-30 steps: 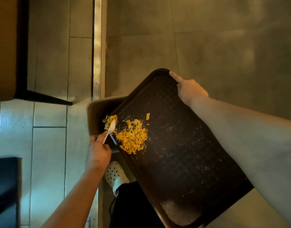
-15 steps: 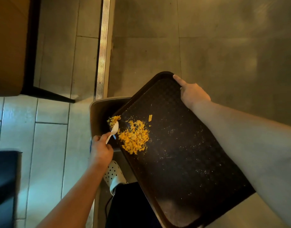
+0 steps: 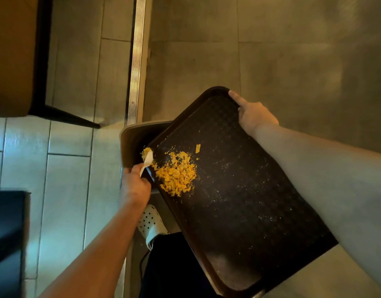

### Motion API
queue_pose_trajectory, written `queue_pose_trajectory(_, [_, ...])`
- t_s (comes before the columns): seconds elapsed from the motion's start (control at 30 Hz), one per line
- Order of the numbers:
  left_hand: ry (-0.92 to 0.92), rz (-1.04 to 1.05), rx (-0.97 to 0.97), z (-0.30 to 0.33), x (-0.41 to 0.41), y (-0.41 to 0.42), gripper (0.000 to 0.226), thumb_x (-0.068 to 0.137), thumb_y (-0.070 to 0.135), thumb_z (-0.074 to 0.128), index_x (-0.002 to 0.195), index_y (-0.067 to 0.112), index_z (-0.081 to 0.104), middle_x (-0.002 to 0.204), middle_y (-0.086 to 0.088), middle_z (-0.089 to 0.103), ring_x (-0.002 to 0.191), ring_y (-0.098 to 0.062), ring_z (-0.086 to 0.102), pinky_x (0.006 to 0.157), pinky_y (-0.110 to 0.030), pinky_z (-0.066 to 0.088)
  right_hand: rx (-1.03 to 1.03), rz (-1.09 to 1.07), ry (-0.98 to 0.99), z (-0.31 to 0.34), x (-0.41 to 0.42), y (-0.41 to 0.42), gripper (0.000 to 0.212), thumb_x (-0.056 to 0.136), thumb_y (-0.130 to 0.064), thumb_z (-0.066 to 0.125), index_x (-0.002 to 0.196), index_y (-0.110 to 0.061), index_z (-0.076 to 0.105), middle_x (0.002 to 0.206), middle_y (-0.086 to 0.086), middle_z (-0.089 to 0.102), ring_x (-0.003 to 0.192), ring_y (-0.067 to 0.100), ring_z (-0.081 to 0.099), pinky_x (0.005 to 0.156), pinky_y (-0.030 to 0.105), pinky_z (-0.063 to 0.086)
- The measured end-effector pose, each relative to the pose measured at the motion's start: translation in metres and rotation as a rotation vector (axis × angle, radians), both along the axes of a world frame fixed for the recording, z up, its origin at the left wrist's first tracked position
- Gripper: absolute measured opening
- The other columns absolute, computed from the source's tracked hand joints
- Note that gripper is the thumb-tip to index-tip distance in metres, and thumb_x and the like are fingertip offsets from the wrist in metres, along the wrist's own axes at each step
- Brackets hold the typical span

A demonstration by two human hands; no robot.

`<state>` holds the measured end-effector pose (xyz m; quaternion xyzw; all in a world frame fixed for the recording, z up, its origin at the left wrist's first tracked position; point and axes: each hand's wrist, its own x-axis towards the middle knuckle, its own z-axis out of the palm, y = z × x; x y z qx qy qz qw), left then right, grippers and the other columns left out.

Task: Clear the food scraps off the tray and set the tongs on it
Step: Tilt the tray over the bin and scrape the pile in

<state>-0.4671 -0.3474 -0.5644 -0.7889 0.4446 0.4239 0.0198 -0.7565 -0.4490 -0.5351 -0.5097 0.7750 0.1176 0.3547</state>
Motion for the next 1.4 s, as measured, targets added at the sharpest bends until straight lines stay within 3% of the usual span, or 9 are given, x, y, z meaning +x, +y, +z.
queue_pose_trajectory(0.1, [0.023, -0.053, -0.054, 0.006, -0.002, 0.010, 0.047, 0.093, 0.004, 0.040, 0.137, 0.022, 0.043, 0.127, -0.007, 0.038, 0.093, -0.019, 0.051, 0.089, -0.039, 0.049, 0.008, -0.004, -0.003, 0.003, 0.001, -0.001, 0.056, 0.104, -0.019, 0.024, 0.145, -0.051, 0.006, 0.111, 0.018, 0.059, 0.092, 0.031, 0.058, 0.086, 0.046, 0.048])
queue_pose_trajectory(0.27, [0.025, -0.128, -0.010, 0.009, -0.008, 0.020, 0.048, 0.094, 0.003, 0.040, 0.139, 0.020, 0.040, 0.123, -0.008, 0.036, 0.093, -0.016, 0.046, 0.085, -0.025, 0.041, 0.012, -0.001, 0.001, 0.004, 0.001, 0.000, 0.057, 0.103, -0.017, 0.025, 0.146, -0.050, 0.005, 0.109, 0.018, 0.060, 0.093, 0.032, 0.059, 0.088, 0.047, 0.048])
queue_pose_trajectory(0.43, [0.042, -0.137, -0.028, 0.006, -0.006, 0.006, 0.047, 0.090, -0.004, 0.041, 0.135, 0.007, 0.043, 0.132, -0.019, 0.037, 0.114, -0.035, 0.046, 0.095, -0.035, 0.040, 0.007, 0.007, 0.000, 0.002, 0.002, 0.000, 0.057, 0.103, -0.017, 0.024, 0.146, -0.050, 0.005, 0.112, 0.018, 0.059, 0.095, 0.032, 0.059, 0.090, 0.048, 0.047])
queue_pose_trajectory(0.53, [-0.021, -0.057, 0.039, 0.001, -0.003, -0.006, 0.053, 0.090, -0.004, 0.040, 0.139, 0.015, 0.038, 0.127, -0.012, 0.038, 0.108, -0.030, 0.052, 0.096, -0.041, 0.045, 0.008, 0.012, 0.005, 0.001, 0.002, 0.001, 0.057, 0.103, -0.018, 0.024, 0.145, -0.051, 0.005, 0.111, 0.018, 0.059, 0.095, 0.033, 0.059, 0.089, 0.048, 0.047])
queue_pose_trajectory(0.63, [-0.100, -0.080, 0.048, 0.005, -0.001, -0.009, 0.051, 0.093, 0.000, 0.037, 0.141, 0.017, 0.036, 0.129, -0.011, 0.039, 0.099, -0.023, 0.050, 0.089, -0.032, 0.045, 0.020, 0.009, 0.014, 0.002, 0.003, 0.000, 0.055, 0.104, -0.020, 0.023, 0.145, -0.052, 0.005, 0.112, 0.019, 0.058, 0.097, 0.034, 0.058, 0.087, 0.048, 0.046])
queue_pose_trajectory(0.83, [0.028, -0.064, 0.022, 0.013, -0.001, 0.005, 0.050, 0.091, -0.001, 0.042, 0.137, 0.017, 0.043, 0.124, -0.006, 0.039, 0.095, -0.022, 0.056, 0.088, -0.039, 0.051, 0.016, 0.001, 0.026, -0.001, -0.001, 0.001, 0.059, 0.103, -0.016, 0.024, 0.145, -0.052, 0.003, 0.108, 0.020, 0.059, 0.091, 0.034, 0.059, 0.088, 0.050, 0.048])
queue_pose_trajectory(1.0, [0.013, -0.079, 0.053, 0.009, -0.003, 0.007, 0.052, 0.091, -0.002, 0.043, 0.140, 0.018, 0.040, 0.129, -0.005, 0.035, 0.099, -0.018, 0.052, 0.090, -0.028, 0.046, 0.009, -0.012, 0.025, -0.002, -0.003, 0.001, 0.056, 0.103, -0.020, 0.023, 0.144, -0.053, 0.003, 0.108, 0.020, 0.058, 0.092, 0.034, 0.059, 0.089, 0.050, 0.048])
queue_pose_trajectory(1.17, [0.003, -0.020, 0.076, 0.006, 0.000, -0.010, 0.051, 0.091, -0.002, 0.043, 0.139, 0.017, 0.041, 0.132, -0.011, 0.037, 0.110, -0.028, 0.051, 0.097, -0.041, 0.046, 0.013, -0.017, 0.024, -0.003, -0.003, 0.002, 0.055, 0.103, -0.021, 0.022, 0.143, -0.055, 0.005, 0.110, 0.019, 0.057, 0.092, 0.033, 0.059, 0.087, 0.049, 0.048])
queue_pose_trajectory(1.4, [0.018, -0.092, 0.011, 0.020, 0.000, 0.004, 0.044, 0.092, 0.001, 0.043, 0.134, 0.014, 0.046, 0.125, -0.008, 0.039, 0.093, -0.017, 0.050, 0.090, -0.031, 0.048, 0.018, -0.027, 0.009, -0.003, -0.004, 0.003, 0.054, 0.104, -0.022, 0.023, 0.143, -0.056, 0.006, 0.113, 0.019, 0.056, 0.092, 0.033, 0.058, 0.085, 0.046, 0.048])
